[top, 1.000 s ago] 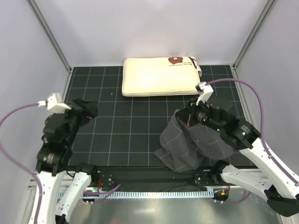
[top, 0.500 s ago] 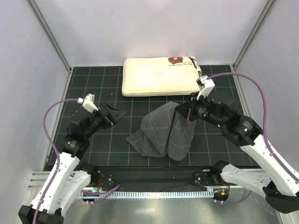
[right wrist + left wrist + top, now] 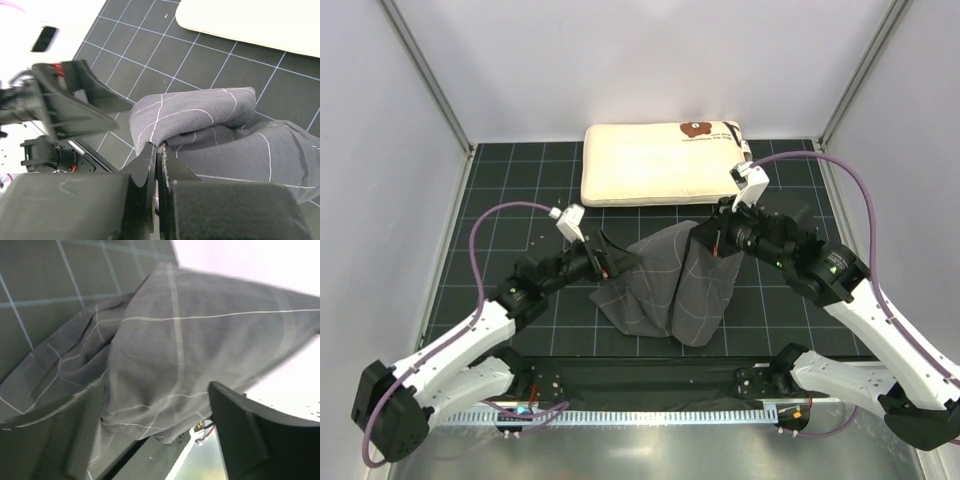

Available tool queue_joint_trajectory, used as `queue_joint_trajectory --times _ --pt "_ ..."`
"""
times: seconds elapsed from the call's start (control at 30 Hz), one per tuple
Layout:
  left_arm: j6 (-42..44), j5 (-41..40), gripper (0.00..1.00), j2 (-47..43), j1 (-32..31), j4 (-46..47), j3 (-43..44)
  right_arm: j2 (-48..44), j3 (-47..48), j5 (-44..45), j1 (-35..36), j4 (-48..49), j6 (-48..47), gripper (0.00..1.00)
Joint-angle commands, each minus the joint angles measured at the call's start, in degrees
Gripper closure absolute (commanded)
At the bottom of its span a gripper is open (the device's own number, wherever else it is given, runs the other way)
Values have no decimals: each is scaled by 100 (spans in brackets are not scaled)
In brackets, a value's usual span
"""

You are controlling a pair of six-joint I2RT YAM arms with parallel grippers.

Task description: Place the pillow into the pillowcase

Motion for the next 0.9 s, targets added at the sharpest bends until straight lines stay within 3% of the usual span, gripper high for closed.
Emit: queue_joint_trajectory --times 0.0,0.03,0.07,0.13,0.17,0.2,0.3,0.4,0.43,0.57,0.7,0.87 --pt "-38 -406 16 407 -272 519 245 -51 247 -39 27 329 1 96" --pt "-29 -415 25 582 -386 590 263 -51 255 -57 27 321 1 96" --pt "-38 -381 49 653 -422 669 280 -51 273 -39 27 312 -8 96" --pt "-29 -354 74 724 -466 775 394 -51 334 -39 27 250 -26 96" --pt "6 -415 94 689 -466 723 455 -51 378 -22 27 189 -43 96" --pt "93 -494 100 611 -466 426 552 -51 405 -22 27 163 -52 96" --pt "629 -1091 100 128 -466 -382 1236 -78 510 -13 18 4 -78 96" --pt "1216 -1626 100 -259 -458 -1806 2279 -139 615 -222 27 -118 -96 96" --pt "1349 -1689 100 -313 -466 -2444 2615 -122 651 -320 27 -145 -105 96" --pt "1781 -1891 100 -454 -458 -3467 3785 45 1028 -716 27 -215 -122 96" --pt "1966 -1927 100 -279 -466 -3997 4586 273 1327 -751 27 -400 -131 96" --pt "1764 -1532 100 -181 -466 -3980 4596 327 1179 -628 27 -541 -140 94"
